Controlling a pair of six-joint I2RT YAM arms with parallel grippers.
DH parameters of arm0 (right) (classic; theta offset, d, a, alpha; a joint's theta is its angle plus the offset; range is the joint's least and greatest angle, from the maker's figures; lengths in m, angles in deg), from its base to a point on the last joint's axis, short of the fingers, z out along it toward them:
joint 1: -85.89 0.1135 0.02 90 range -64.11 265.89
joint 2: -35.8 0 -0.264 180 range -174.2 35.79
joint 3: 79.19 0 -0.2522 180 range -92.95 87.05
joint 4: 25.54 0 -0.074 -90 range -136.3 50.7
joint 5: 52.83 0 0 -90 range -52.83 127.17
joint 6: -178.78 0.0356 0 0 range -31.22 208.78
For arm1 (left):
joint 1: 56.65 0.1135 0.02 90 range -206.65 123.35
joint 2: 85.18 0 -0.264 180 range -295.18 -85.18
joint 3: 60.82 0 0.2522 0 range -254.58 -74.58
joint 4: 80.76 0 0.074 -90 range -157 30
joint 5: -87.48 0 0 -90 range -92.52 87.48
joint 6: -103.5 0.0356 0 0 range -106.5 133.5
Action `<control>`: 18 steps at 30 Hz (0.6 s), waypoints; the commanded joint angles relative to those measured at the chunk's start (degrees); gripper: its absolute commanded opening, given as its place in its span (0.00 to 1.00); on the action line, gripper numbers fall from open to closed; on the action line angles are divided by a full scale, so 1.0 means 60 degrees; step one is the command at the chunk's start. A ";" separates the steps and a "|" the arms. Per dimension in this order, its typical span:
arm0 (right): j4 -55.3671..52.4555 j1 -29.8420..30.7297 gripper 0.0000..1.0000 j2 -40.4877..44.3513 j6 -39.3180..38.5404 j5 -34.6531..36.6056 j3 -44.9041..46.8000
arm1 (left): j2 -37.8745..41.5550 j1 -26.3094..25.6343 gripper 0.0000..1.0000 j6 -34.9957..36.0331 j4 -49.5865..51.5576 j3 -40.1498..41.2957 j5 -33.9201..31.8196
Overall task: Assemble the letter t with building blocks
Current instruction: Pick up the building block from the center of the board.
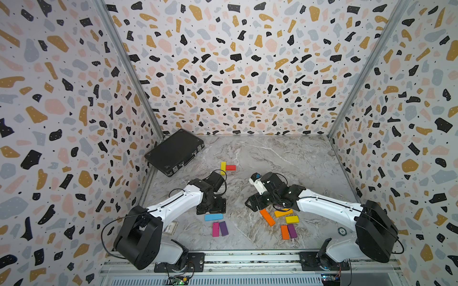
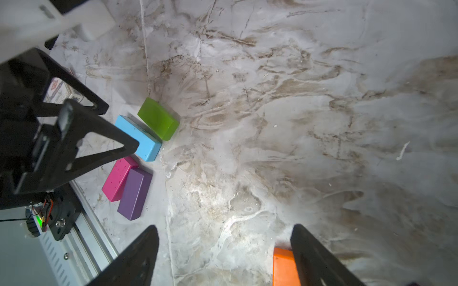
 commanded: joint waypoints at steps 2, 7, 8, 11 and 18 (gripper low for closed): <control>-0.0132 0.0063 0.86 0.0244 -0.0073 0.0088 -0.0029 | -0.0485 -0.0011 0.90 -0.0509 -0.1016 -0.0121 -0.0218; -0.0211 0.0061 0.86 0.0111 -0.0208 0.0110 -0.0262 | -0.1152 -0.0020 0.90 -0.0301 -0.0945 -0.0475 -0.0384; -0.0211 0.0061 0.86 0.0051 -0.0223 0.0095 -0.0301 | -0.1240 -0.0019 0.90 -0.0252 -0.0888 -0.0529 -0.0415; -0.0163 0.0063 0.86 0.0002 -0.0256 0.0048 -0.0353 | -0.1283 -0.0025 0.88 -0.0168 -0.0760 -0.0613 -0.0588; 0.0964 0.0063 0.87 0.0441 -0.0308 -0.0697 0.0207 | -0.1457 -0.0025 0.84 -0.0018 -0.0673 -0.0679 -0.0954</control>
